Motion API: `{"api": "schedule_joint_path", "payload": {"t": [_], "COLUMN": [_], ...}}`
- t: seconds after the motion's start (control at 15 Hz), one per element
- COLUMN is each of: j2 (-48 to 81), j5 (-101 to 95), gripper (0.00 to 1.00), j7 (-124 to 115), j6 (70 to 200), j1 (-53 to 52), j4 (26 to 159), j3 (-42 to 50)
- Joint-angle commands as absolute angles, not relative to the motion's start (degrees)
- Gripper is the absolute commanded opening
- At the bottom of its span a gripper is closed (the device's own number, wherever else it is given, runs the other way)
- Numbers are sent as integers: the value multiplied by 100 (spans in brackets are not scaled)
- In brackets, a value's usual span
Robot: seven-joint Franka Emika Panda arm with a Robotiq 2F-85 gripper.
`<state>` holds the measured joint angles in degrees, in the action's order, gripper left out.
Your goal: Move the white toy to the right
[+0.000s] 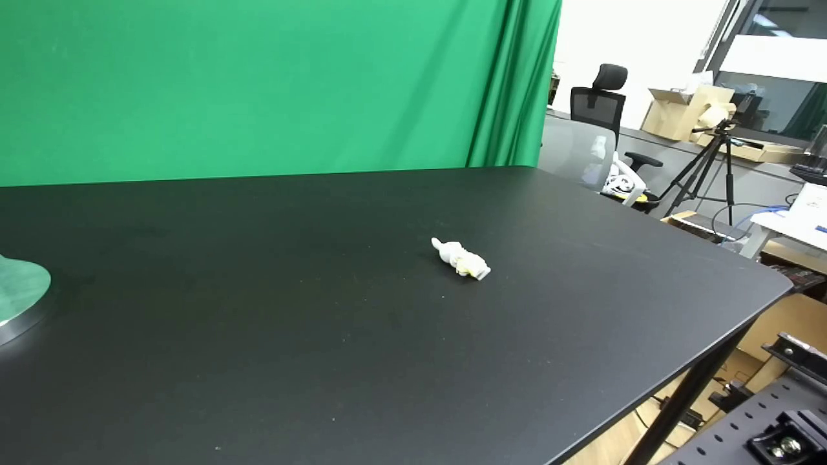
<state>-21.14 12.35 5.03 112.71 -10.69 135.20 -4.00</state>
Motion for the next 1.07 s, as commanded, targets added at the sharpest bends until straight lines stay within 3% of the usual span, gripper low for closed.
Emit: {"api": "schedule_joint_path", "payload": {"t": [0.0,0.67,1.0], "j2": [-2007,-1917,-1525], "j5": [532,624,-546], "gripper": [100,100,100], "j7": [478,552,362], "j6": [11814,12052,12565], "j1": [-598,-473,67], "j4": [13684,13706,13646], "j3": [-353,-237,-156]}}
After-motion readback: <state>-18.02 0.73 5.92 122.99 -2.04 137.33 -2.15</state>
